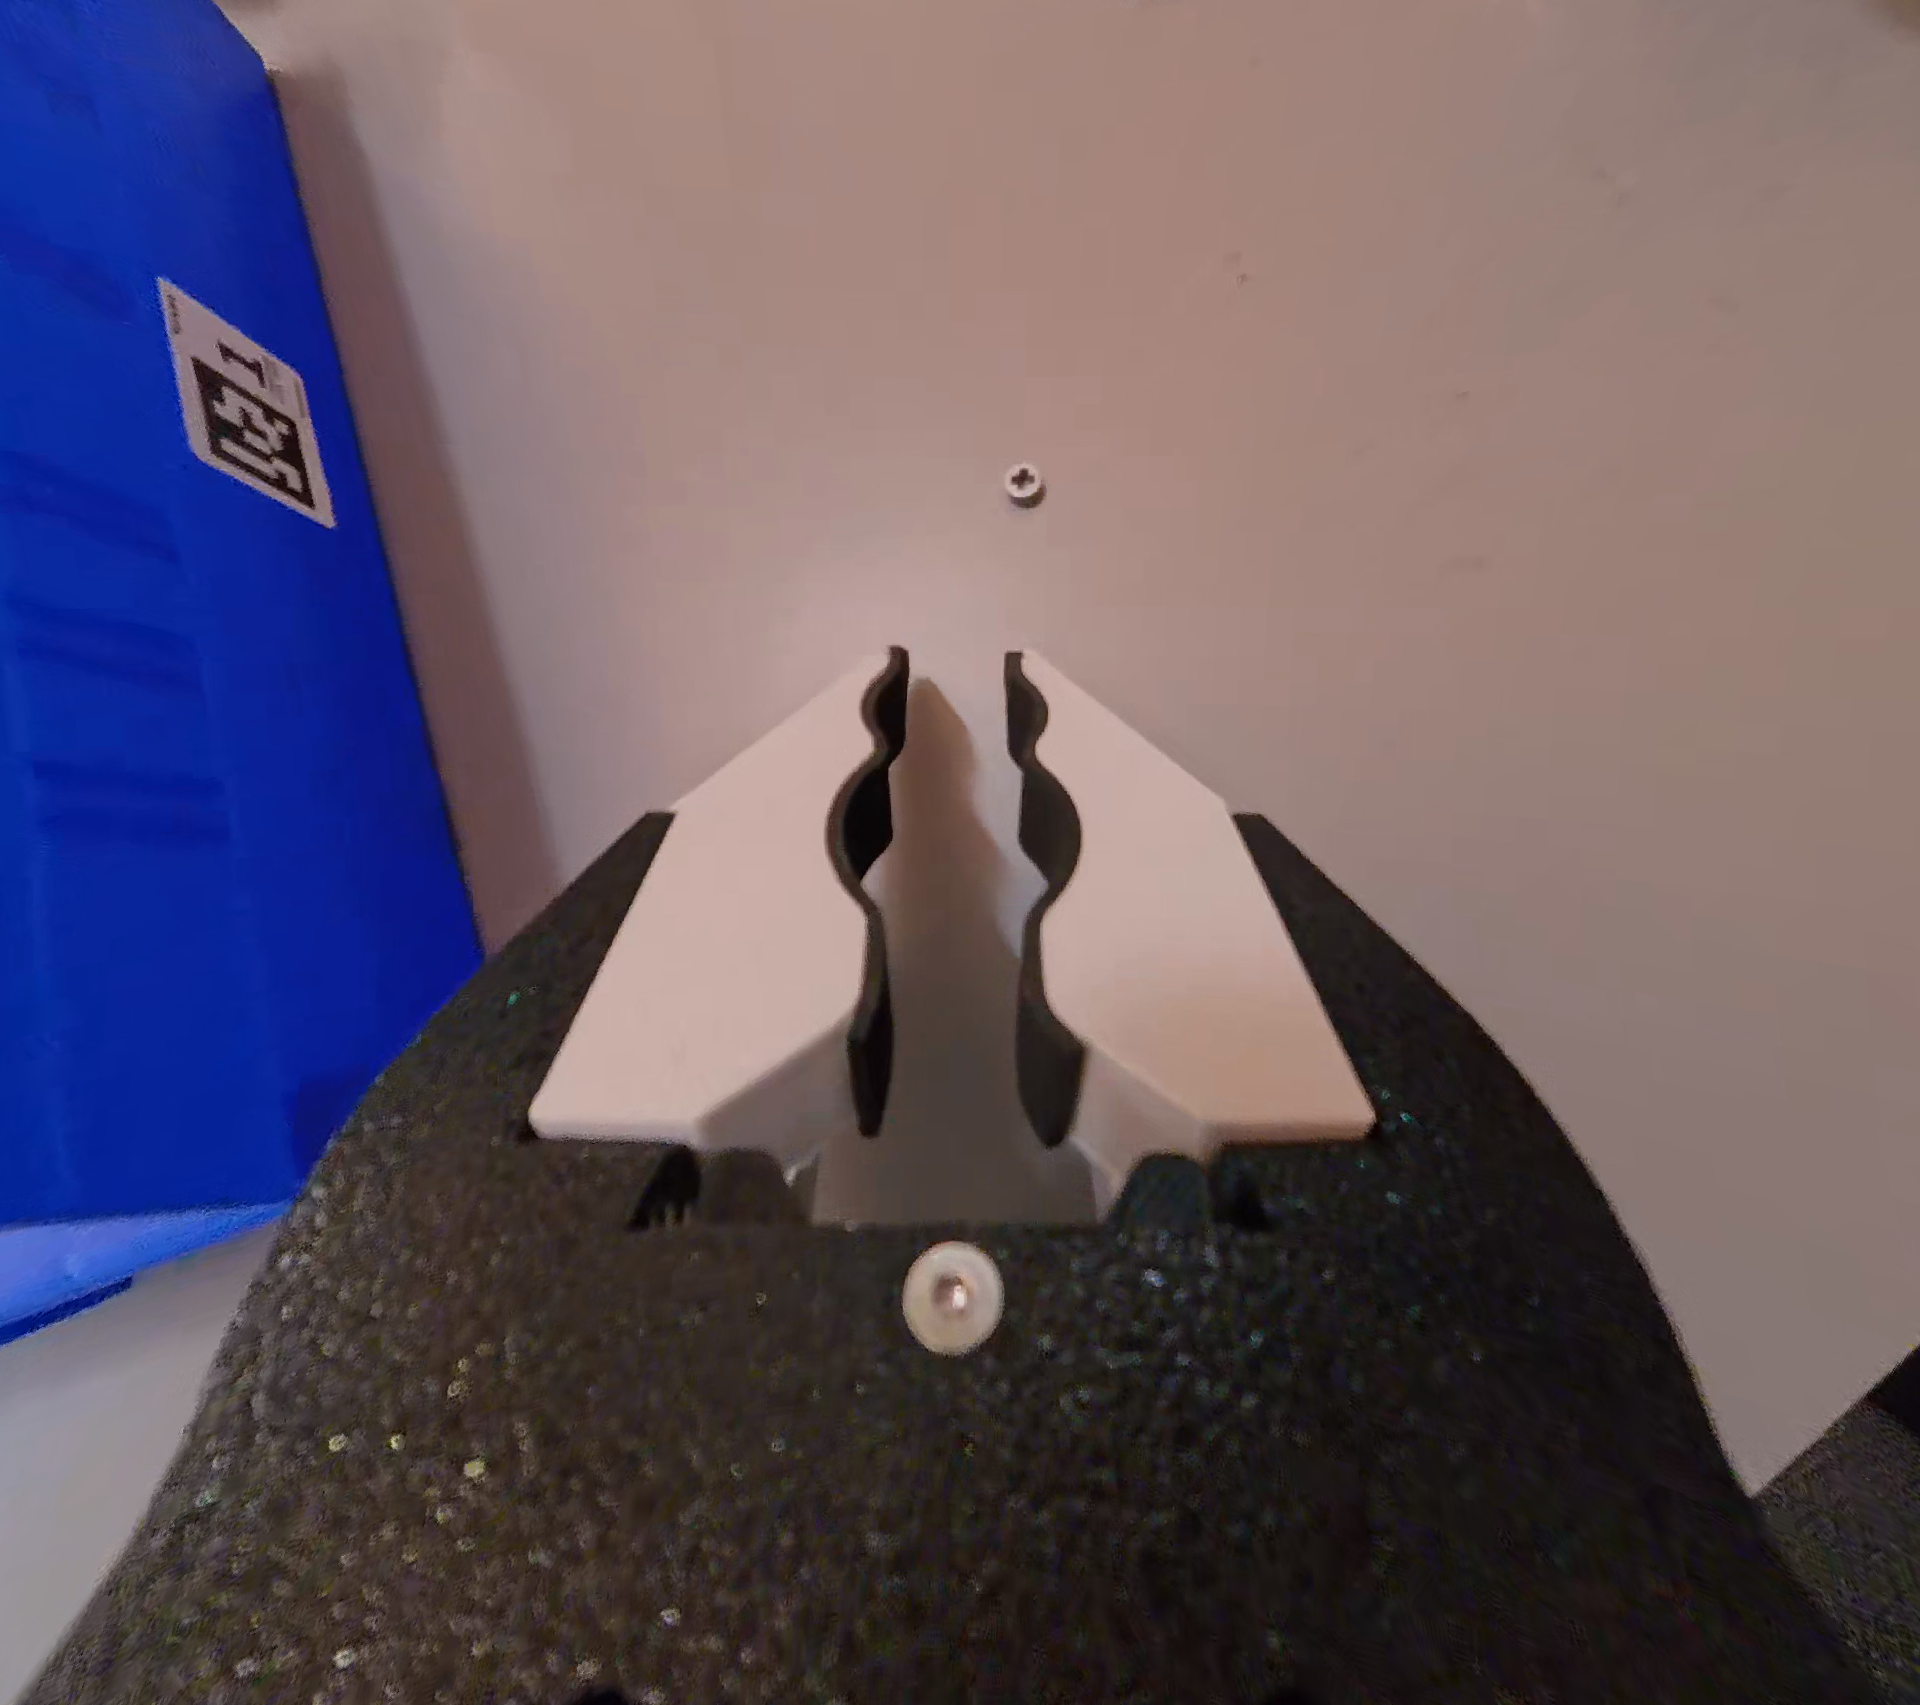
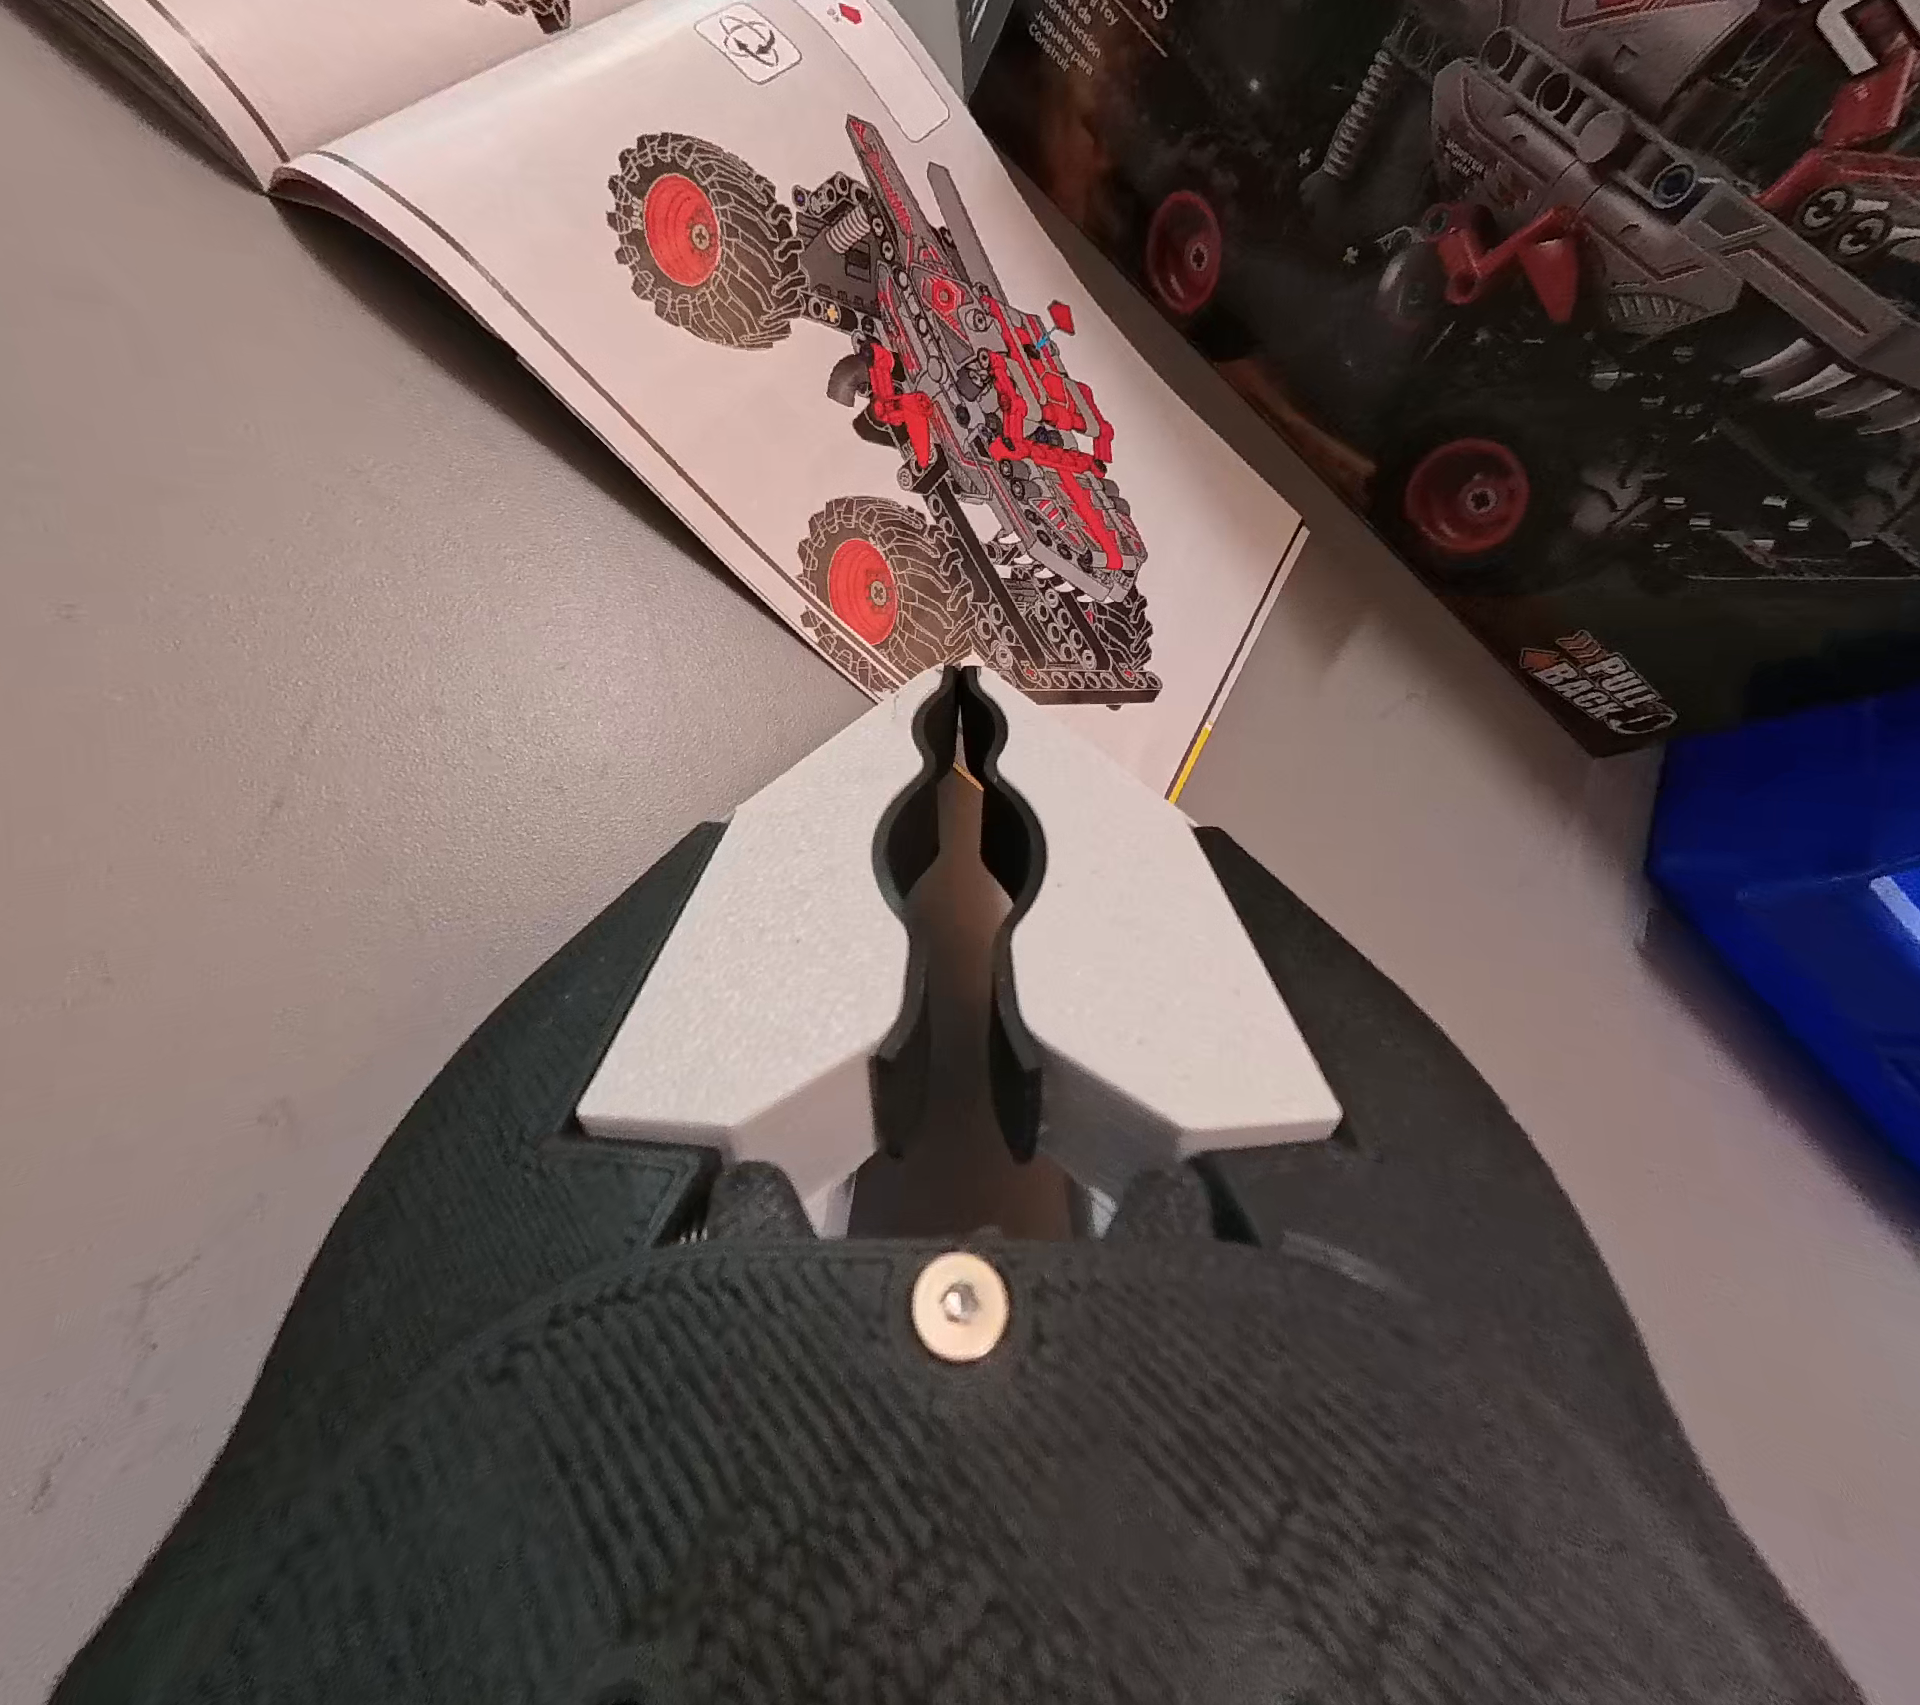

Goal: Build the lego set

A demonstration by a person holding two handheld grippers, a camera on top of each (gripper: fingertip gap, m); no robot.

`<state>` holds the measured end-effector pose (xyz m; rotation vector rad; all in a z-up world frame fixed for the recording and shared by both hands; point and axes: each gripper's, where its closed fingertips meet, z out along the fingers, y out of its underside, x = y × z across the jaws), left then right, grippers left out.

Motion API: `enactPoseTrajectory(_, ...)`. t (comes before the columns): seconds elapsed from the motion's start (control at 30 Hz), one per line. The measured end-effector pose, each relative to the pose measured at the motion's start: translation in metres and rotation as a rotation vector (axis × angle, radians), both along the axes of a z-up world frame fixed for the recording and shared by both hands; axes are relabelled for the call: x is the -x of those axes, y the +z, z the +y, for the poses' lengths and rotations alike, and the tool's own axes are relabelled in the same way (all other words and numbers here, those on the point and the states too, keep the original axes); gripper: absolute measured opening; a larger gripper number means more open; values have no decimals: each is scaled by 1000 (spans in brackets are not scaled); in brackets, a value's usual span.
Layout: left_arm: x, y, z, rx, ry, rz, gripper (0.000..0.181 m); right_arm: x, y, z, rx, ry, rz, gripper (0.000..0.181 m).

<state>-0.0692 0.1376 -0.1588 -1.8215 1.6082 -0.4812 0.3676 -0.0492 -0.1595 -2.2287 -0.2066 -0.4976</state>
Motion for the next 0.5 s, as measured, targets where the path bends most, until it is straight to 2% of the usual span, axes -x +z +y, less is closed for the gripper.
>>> enactPoseTrajectory(0.17, -3, -1, 5, -14, -12, -19, 18, 0, 0, 0, -1, 1, -24, 0)
enactPoseTrajectory(0.4, -32, 0, -6, 23, -104, 7, 19, 0, 1, 0, -2, 2, -39, 0)
enactPoseTrajectory(0.5, -38, -4, -4, 40, -112, 58, 14, 0, 1, 0, -4, 3, -55, 0)
